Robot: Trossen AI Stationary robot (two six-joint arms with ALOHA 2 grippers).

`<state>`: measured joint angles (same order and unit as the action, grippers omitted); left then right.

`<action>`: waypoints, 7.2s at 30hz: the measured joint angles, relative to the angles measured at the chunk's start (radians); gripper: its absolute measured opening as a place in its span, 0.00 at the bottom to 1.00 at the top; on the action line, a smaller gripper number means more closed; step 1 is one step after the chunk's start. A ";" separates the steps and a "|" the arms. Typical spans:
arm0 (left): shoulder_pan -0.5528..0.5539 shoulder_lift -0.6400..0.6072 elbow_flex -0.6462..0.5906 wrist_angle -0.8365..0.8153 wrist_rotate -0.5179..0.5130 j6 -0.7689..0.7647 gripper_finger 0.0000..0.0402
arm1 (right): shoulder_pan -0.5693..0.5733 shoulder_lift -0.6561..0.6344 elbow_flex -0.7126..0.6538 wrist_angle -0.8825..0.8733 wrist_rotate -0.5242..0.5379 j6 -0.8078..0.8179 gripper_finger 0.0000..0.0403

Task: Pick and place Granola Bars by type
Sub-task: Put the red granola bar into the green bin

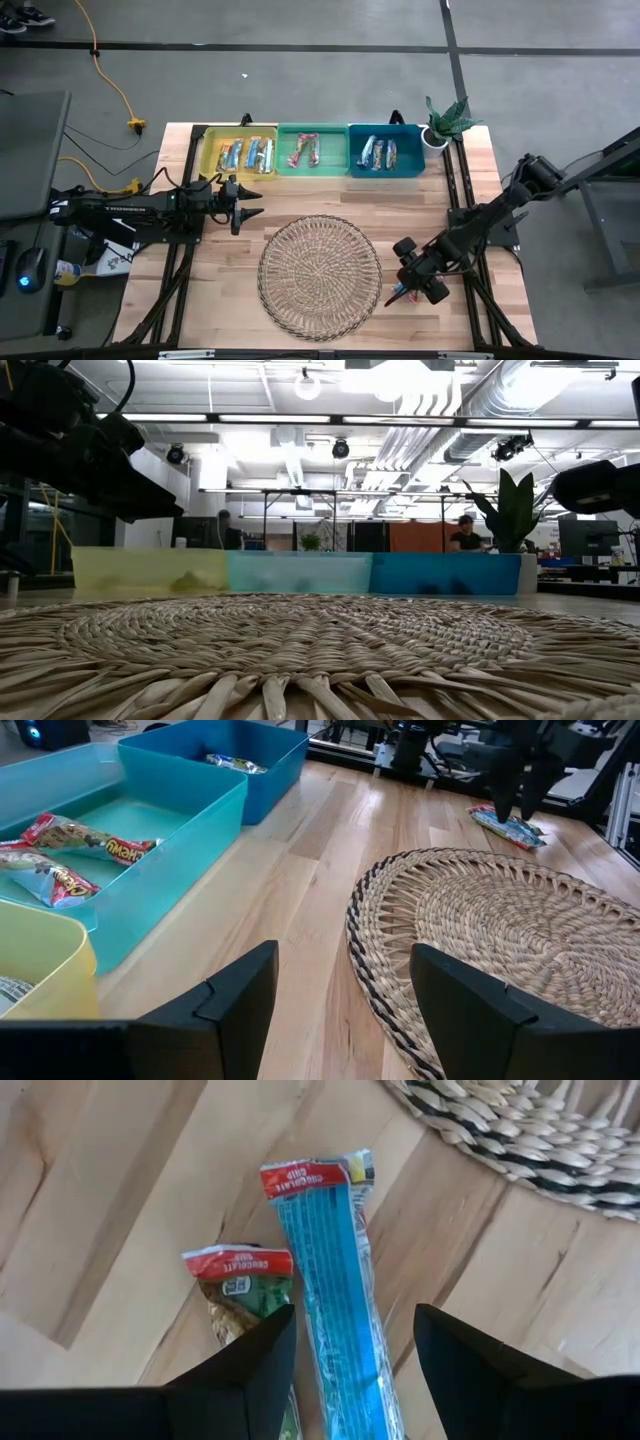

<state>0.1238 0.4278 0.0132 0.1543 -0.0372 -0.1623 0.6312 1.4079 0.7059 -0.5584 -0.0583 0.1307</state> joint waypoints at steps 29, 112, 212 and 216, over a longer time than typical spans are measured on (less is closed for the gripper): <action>0.000 0.000 0.000 0.000 0.000 0.000 0.56 | 0.000 0.008 0.000 0.039 0.004 0.002 0.47; 0.000 0.000 0.000 0.000 0.000 0.000 0.56 | 0.159 0.222 0.156 0.012 0.238 0.366 0.47; 0.000 0.000 0.000 0.000 0.000 0.000 0.56 | -0.374 -0.130 0.309 0.727 0.284 0.220 0.21; 0.000 0.000 0.000 0.000 0.000 0.000 0.56 | -0.398 -0.227 0.309 0.765 0.284 0.180 0.21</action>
<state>0.1238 0.4278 0.0132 0.1543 -0.0368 -0.1627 0.2328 1.1804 1.0145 0.2071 0.2259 0.3104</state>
